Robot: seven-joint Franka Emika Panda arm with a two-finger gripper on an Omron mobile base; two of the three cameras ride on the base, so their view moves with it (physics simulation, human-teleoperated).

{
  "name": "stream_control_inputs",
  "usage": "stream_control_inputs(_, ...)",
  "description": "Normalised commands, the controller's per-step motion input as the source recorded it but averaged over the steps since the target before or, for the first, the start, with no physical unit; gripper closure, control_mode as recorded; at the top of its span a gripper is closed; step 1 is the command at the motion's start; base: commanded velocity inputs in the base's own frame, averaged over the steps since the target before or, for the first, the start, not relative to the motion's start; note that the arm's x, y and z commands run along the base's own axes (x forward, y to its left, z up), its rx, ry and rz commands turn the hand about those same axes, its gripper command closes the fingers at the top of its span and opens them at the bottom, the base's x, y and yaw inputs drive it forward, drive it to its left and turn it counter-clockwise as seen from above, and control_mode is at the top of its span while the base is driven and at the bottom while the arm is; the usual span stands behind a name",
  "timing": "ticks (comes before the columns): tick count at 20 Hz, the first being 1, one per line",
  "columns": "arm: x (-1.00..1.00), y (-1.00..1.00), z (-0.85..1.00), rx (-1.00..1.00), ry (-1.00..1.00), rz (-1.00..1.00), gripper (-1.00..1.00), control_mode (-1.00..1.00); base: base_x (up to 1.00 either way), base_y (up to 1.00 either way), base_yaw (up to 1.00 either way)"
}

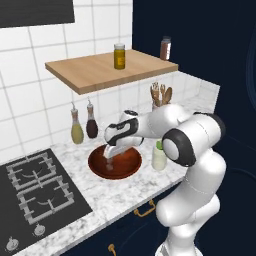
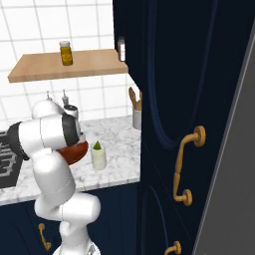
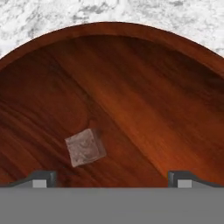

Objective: Grab a lemon wedge from the fridge and one ice cube from the ice bowl, and put them in the glass of lemonade.

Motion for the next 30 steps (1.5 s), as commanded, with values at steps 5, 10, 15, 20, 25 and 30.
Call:
stream_control_inputs(5, -0.08, 0.41, 0.07, -0.02, 0.00, 0.00, -1.00, -1.00, 0.00, 0.00, 0.00)
stream_control_inputs(10, 0.20, 0.52, 0.08, -0.07, 0.00, -0.03, -1.00, -1.00, 0.00, 0.00, 0.00)
stream_control_inputs(15, 0.10, -0.01, 0.00, -0.01, 0.00, -0.07, -1.00, -1.00, 0.00, 0.00, 0.00)
stream_control_inputs(20, -0.32, -0.18, 0.00, 0.00, 0.00, -0.01, -1.00, -1.00, 0.00, 0.00, 0.00)
stream_control_inputs(25, -0.52, 0.00, -0.16, 0.00, 0.01, 0.00, -1.00, -1.00, 0.00, 0.00, 0.00)
stream_control_inputs(30, -0.03, 0.00, -0.06, 0.00, 0.00, 0.00, -1.00, -1.00, 0.00, 0.00, 0.00)
